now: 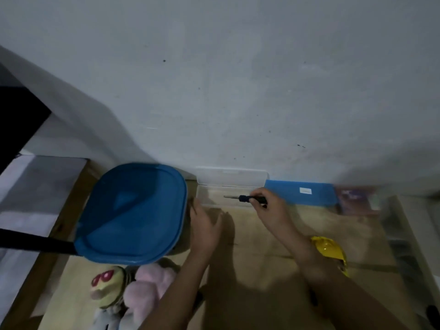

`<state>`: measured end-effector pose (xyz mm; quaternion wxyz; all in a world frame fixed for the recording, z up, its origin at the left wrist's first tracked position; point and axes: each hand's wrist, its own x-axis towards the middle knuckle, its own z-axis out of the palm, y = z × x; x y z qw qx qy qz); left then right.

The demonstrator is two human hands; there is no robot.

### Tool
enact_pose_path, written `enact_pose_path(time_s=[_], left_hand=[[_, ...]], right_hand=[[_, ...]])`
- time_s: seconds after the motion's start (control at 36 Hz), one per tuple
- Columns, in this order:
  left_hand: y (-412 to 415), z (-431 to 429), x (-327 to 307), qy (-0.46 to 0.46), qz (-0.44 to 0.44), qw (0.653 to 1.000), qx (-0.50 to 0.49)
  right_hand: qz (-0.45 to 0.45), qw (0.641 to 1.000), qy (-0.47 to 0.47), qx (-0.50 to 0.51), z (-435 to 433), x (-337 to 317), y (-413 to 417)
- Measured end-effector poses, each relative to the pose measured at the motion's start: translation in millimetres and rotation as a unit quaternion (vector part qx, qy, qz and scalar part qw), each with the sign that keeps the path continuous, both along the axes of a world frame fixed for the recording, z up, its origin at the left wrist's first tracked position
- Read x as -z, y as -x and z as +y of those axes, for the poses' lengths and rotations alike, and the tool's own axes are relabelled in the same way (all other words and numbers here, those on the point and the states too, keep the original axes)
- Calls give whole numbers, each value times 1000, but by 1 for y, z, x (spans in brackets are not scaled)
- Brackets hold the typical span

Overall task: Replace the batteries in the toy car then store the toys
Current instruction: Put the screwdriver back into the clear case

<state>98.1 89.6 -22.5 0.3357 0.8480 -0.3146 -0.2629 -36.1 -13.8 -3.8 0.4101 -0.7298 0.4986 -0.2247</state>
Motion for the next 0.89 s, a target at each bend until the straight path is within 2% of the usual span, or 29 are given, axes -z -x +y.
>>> enact_pose_path(time_s=[0.39, 0.44, 0.53, 0.61, 0.69, 0.81, 0.89], left_hand=[[-29, -17, 23, 147, 145, 978, 24], [-28, -16, 24, 154, 146, 977, 22], [-26, -16, 25, 142, 145, 979, 4], [-24, -16, 24, 143, 149, 979, -7], [-23, -20, 24, 150, 164, 975, -24], [-23, -25, 24, 156, 182, 970, -49], [-26, -31, 24, 169, 207, 961, -63]], right_hand=[[82, 991, 19, -106, -11, 22, -41], [72, 988, 72, -112, -9, 18, -40], [35, 975, 209, -72, -5, 7, -39], [89, 949, 300, -30, -10, 1, -38], [175, 940, 292, -25, -18, 2, -33], [194, 941, 272, -39, -17, 1, -31], [215, 944, 234, -90, -11, 3, -31]])
